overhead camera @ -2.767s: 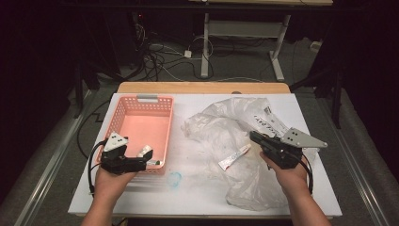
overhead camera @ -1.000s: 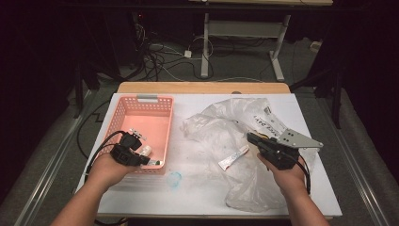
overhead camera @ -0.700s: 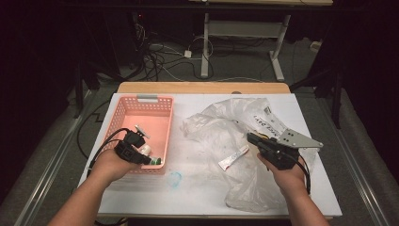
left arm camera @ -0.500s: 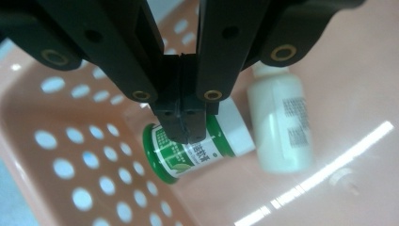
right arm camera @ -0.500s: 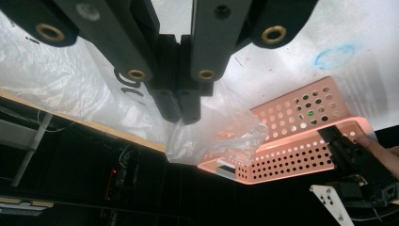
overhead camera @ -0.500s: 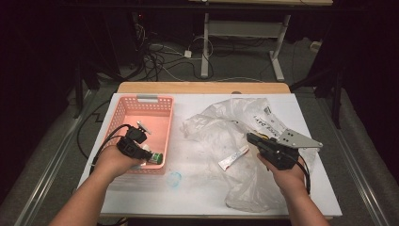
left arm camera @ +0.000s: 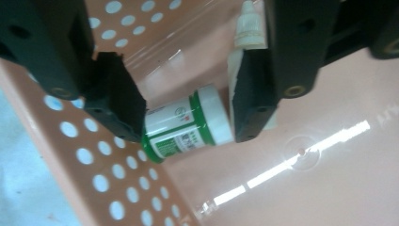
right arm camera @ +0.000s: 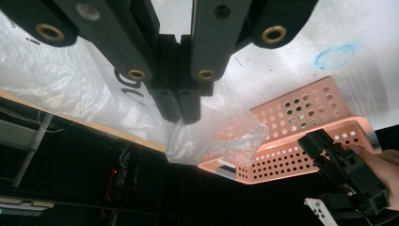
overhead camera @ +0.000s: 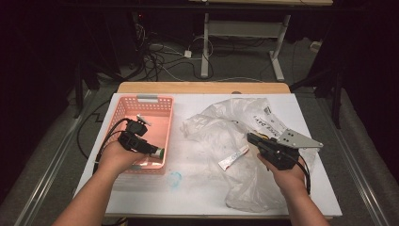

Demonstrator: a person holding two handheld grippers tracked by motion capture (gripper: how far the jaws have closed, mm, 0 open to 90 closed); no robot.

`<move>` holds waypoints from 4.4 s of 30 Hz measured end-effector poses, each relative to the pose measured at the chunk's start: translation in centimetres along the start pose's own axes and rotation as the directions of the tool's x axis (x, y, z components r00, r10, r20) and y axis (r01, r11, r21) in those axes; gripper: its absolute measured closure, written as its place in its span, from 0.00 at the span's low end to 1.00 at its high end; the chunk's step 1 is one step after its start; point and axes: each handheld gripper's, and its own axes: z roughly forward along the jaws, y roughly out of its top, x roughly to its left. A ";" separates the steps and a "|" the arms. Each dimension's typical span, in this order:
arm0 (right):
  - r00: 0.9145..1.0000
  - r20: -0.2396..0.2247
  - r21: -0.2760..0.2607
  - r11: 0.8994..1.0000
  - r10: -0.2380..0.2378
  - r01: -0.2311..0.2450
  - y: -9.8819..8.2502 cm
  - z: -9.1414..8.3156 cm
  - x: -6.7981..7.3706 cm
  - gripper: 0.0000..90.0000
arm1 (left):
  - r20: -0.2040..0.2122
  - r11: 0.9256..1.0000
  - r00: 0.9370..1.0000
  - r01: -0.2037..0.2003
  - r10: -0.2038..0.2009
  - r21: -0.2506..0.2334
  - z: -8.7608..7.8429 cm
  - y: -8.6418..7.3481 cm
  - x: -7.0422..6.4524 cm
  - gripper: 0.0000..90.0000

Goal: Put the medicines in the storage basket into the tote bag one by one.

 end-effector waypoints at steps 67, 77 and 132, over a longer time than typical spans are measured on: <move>1.000 0.005 -0.009 1.000 0.002 -0.002 0.1 -0.2 -0.1 1.00 | -0.053 0.998 0.997 -0.055 0.057 0.031 1.1 0.8 -2.1 0.39; 1.000 0.004 -0.010 1.000 0.002 -0.002 0.1 -0.2 -0.1 1.00 | -0.028 0.995 0.999 -0.044 0.041 -0.092 0.2 -1.1 -2.1 0.39; 1.000 0.004 -0.018 1.000 -0.011 0.011 0.2 -0.4 0.1 1.00 | -0.027 0.829 0.999 -0.033 0.022 -0.558 -1.8 -7.7 -3.6 0.39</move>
